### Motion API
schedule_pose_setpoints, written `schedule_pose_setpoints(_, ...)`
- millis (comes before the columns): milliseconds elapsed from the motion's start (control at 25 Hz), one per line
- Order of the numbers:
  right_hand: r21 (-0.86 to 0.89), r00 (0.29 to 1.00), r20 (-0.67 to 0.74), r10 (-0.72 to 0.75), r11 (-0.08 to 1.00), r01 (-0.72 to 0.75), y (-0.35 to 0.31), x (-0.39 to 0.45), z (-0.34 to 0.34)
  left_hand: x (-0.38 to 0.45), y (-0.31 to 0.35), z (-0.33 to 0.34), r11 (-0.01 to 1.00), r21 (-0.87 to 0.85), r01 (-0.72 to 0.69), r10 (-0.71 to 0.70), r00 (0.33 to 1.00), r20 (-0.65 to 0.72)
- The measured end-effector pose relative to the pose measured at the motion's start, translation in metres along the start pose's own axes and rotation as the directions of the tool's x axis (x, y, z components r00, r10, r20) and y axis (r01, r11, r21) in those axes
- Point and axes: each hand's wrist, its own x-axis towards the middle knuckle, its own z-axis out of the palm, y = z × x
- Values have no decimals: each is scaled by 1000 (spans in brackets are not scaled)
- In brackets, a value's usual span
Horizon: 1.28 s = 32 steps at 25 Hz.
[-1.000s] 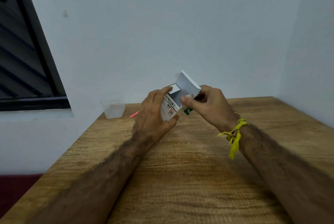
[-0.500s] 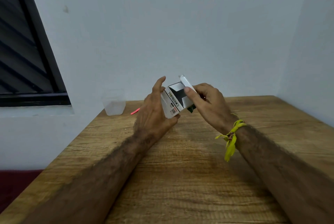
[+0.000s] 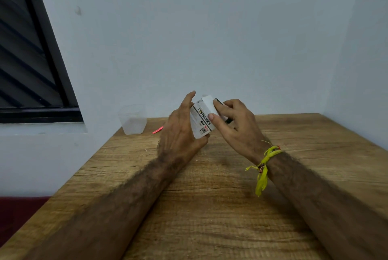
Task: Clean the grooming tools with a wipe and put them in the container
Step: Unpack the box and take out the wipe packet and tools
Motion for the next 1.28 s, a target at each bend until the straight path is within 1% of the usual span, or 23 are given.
schedule_pose_setpoints(80, 45, 1000, -11, -5, 999, 5, -3, -1, 1, 0, 2, 0, 1000, -22, 10, -11, 1000, -21)
schedule_pose_setpoints(120, 17, 999, -19, -37, 999, 38, -4, -3, 2, 0, 2, 0, 999, -30, 18, -19, 999, -35)
schedule_pose_setpoints(200, -162, 991, -23, -132, 979, 127, -6, -7, 4, 0, 2, -1, 999, -28, 20, -21, 999, -49)
schedule_pose_setpoints(240, -245, 988, -12, -152, 959, 145, -7, -9, 6, 0, 1, -1, 1000, -14, 11, -12, 999, -51)
schedule_pose_setpoints(280, -286, 989, 8, -146, 948, 143, -7, -10, 8, 0, 0, -2, 1000, 6, 0, 0, 999, -49)
schedule_pose_setpoints(320, -282, 992, 27, -125, 951, 128, -8, -10, 11, 0, -1, -2, 1000, 18, -4, 4, 999, -41)
schedule_pose_setpoints(360, -242, 994, 26, -103, 965, 106, -9, -8, 11, 1, 0, -3, 1000, 10, 11, -11, 1000, -20)
schedule_pose_setpoints(400, -176, 996, -18, -84, 981, 79, -8, -6, 9, 2, 1, -3, 999, -20, 47, -47, 999, 8)
schedule_pose_setpoints(440, -107, 992, -116, -56, 993, 44, -5, -2, 4, 4, 3, -3, 993, -62, 99, -97, 995, 30)
schedule_pose_setpoints(480, -58, 971, -240, -4, 998, -10, 1, 4, -4, 5, 3, -4, 984, -99, 147, -144, 989, 40)
schedule_pose_setpoints(520, -16, 934, -350, 76, 996, -87, 10, 10, -15, 7, 2, -5, 975, -132, 180, -176, 984, 40)
schedule_pose_setpoints(560, 40, 890, -421, 179, 983, -179, 21, 16, -26, 7, 0, -6, 964, -174, 203, -199, 979, 41)
schedule_pose_setpoints(640, 176, 808, -450, 380, 925, -337, 42, 20, -46, 8, -2, -7, 913, -314, 261, -257, 965, 54)
schedule_pose_setpoints(720, 241, 751, -450, 484, 875, -420, 56, 19, -56, 11, 0, -4, 840, -443, 314, -313, 947, 79)
schedule_pose_setpoints(760, 237, 736, -461, 495, 868, -436, 61, 17, -57, 15, 2, 1, 810, -483, 332, -325, 940, 101)
schedule_pose_setpoints(880, 124, 737, -524, 426, 895, -429, 63, 14, -53, 37, 10, 24, 748, -539, 388, -355, 920, 168)
schedule_pose_setpoints(960, 76, 723, -562, 400, 896, -437, 71, 15, -57, 59, 13, 49, 704, -561, 437, -401, 895, 195)
schedule_pose_setpoints(1120, 49, 687, -595, 417, 872, -487, 93, 12, -68, 91, 13, 112, 627, -603, 494, -432, 864, 258)
schedule_pose_setpoints(1200, 33, 664, -618, 421, 858, -513, 100, 10, -68, 94, 11, 142, 580, -624, 524, -456, 843, 285)
schedule_pose_setpoints(1280, 15, 654, -645, 395, 862, -507, 107, 11, -64, 95, 7, 166, 548, -638, 541, -446, 834, 324)
